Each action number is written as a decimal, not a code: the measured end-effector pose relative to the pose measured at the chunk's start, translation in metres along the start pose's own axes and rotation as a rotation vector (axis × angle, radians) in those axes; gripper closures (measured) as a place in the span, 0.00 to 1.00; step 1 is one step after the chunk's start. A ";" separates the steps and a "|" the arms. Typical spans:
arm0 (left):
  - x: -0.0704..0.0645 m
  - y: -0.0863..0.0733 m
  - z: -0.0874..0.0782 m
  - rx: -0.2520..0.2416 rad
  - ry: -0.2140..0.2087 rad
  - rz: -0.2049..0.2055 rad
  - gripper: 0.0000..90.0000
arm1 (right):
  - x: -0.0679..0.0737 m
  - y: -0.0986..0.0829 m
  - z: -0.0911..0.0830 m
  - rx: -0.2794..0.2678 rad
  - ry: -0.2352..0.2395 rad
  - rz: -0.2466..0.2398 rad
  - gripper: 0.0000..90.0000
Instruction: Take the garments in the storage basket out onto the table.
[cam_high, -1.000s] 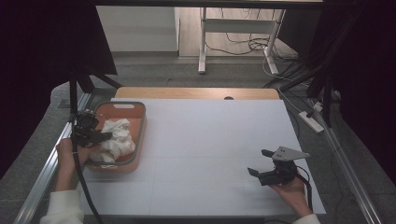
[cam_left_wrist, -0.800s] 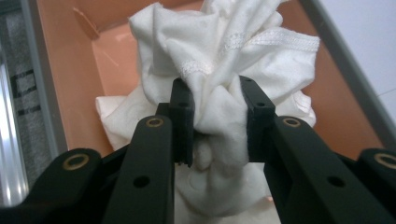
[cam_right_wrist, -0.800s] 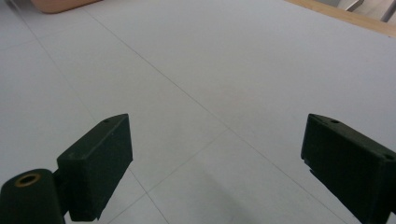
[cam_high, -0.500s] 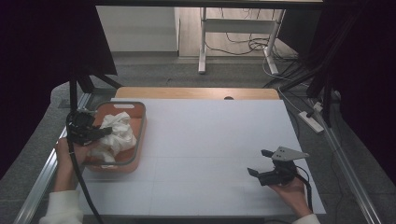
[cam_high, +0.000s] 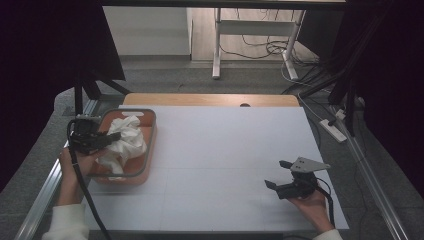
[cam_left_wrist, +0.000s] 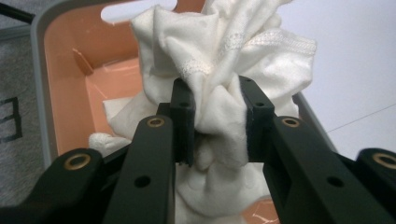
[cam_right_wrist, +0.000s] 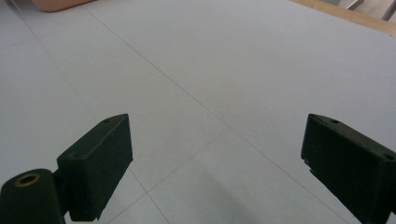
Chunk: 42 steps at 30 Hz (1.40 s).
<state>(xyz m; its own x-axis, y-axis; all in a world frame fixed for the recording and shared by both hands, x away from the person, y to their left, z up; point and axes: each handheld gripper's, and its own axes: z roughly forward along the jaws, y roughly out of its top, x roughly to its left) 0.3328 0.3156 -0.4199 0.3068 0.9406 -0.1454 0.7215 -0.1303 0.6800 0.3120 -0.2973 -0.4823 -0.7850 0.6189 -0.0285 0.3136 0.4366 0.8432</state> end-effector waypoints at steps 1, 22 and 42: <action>0.000 0.000 -0.001 -0.009 -0.003 0.000 0.79 | 0.000 0.000 0.000 0.000 0.000 -0.001 0.10; -0.005 0.003 -0.014 -0.129 -0.066 -0.032 0.79 | 0.000 -0.001 0.001 0.004 -0.002 -0.002 0.10; -0.011 0.006 -0.020 -0.215 -0.144 -0.066 0.79 | -0.001 -0.002 0.002 0.005 -0.014 0.000 0.10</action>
<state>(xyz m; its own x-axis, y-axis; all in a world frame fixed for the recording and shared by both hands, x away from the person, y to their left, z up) 0.3211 0.3108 -0.4000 0.3595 0.8885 -0.2852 0.5995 0.0143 0.8003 0.3131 -0.2975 -0.4845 -0.7776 0.6277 -0.0364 0.3160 0.4401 0.8405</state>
